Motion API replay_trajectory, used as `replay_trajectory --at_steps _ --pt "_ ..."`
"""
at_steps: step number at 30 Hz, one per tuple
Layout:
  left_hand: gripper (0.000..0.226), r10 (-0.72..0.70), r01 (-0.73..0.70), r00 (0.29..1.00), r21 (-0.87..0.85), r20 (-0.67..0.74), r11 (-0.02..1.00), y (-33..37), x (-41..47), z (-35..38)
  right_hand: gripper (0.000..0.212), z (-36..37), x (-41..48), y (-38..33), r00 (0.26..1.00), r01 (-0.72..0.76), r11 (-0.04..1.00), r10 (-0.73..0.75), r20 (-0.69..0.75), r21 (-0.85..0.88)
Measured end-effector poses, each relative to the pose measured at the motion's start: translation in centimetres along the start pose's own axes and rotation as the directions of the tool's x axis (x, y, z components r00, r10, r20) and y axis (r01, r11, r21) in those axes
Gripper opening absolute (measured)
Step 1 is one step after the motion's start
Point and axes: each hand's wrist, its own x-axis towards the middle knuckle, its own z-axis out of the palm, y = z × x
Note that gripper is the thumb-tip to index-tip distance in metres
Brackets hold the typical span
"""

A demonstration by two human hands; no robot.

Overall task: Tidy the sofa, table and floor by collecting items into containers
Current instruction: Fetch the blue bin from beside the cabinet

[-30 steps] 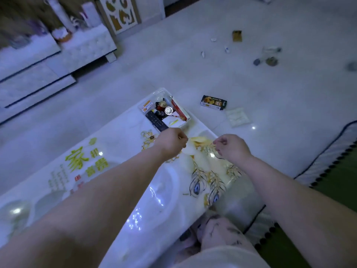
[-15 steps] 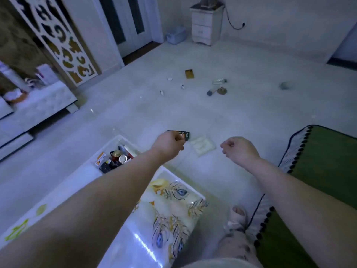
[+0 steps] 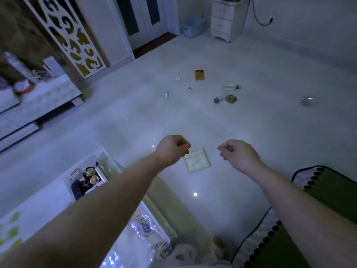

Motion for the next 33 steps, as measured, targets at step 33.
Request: replay_trajectory --at_steps 33 --pt "0.011 0.14 -0.157 0.978 -0.099 -0.155 0.983 1.9 45.7 -44.1 0.015 6.1 50.4 -39.1 0.975 0.14 0.981 -0.112 -0.192 0.137"
